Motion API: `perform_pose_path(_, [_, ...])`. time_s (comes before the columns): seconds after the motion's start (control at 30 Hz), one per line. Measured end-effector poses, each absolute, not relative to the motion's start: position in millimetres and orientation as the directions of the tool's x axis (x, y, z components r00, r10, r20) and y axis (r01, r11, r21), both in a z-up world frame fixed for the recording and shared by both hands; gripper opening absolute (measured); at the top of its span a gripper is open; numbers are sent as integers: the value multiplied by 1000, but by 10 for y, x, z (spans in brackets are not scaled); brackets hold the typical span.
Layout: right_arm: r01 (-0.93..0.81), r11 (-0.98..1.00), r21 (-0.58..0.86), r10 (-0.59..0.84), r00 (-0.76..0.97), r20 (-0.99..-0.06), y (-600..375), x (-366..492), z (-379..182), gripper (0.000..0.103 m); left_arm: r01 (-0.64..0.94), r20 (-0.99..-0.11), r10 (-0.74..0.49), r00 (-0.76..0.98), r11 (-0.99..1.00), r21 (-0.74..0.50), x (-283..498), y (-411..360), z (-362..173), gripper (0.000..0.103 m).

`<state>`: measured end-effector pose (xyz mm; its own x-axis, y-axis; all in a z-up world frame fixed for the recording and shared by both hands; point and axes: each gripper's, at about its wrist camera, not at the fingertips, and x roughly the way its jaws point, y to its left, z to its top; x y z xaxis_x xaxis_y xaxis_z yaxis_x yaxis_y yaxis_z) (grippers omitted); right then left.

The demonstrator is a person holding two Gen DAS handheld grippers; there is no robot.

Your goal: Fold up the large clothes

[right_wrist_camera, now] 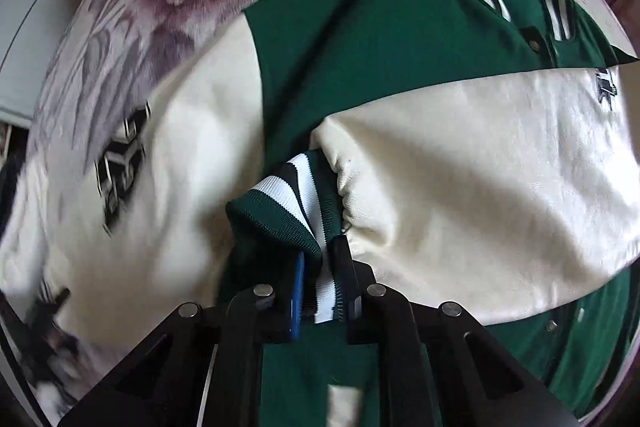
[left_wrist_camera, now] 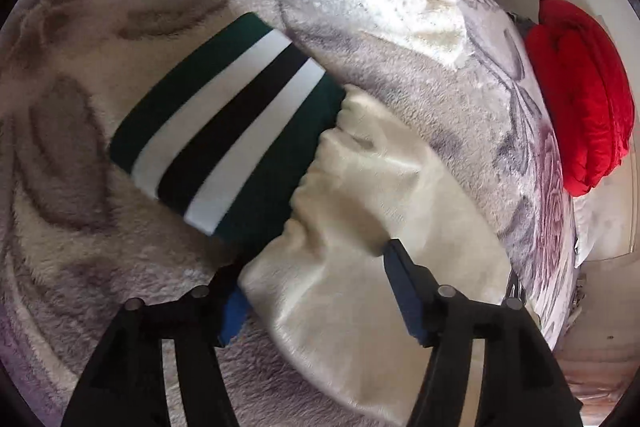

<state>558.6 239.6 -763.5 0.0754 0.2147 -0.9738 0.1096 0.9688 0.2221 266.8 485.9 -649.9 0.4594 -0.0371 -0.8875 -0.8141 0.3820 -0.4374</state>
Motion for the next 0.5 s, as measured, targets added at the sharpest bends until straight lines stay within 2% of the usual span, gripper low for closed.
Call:
perform_pose_path(0.07, [136,948,287,285,39,-958,2311,5627,-7724,26,-824,-889,5,458,378,-422,2736,4834,-6440,58])
perform_pose_path(0.1, [157,928,339,337,36,-941,2227,5620,-7729,27,-830,-888,40,459,376,-412,2759,4823,-6384,48])
perform_pose_path(0.13, [167,902,398,397,38,-917,2122,5596,-7709,32,-840,-889,101,447,388,-379,2787,4786,-6282,17])
perform_pose_path(0.17, [174,875,452,452,43,-891,2004,5562,-7693,42,-846,-891,131,435,399,-354,2839,4771,-6223,10])
perform_pose_path(0.2, [184,843,506,506,51,-861,1905,5512,-7655,47,-843,-884,161,438,414,-343,2868,4732,-6115,9])
perform_pose_path(0.27, [212,740,638,638,78,-766,1701,5374,-7595,77,-838,-869,226,440,452,-307,2924,4645,-5896,7])
perform_pose_path(0.3, [223,710,668,666,96,-740,1585,5283,-7563,82,-832,-859,260,441,479,-281,2953,4582,-5769,7])
perform_pose_path(0.37, [209,755,622,614,109,-782,1434,5154,-7487,84,-809,-820,348,454,548,-215,3007,4379,-5447,6])
perform_pose_path(0.5, [129,963,235,226,80,-971,1259,4994,-7445,84,-741,-725,467,507,666,-89,3161,3934,-4797,6])
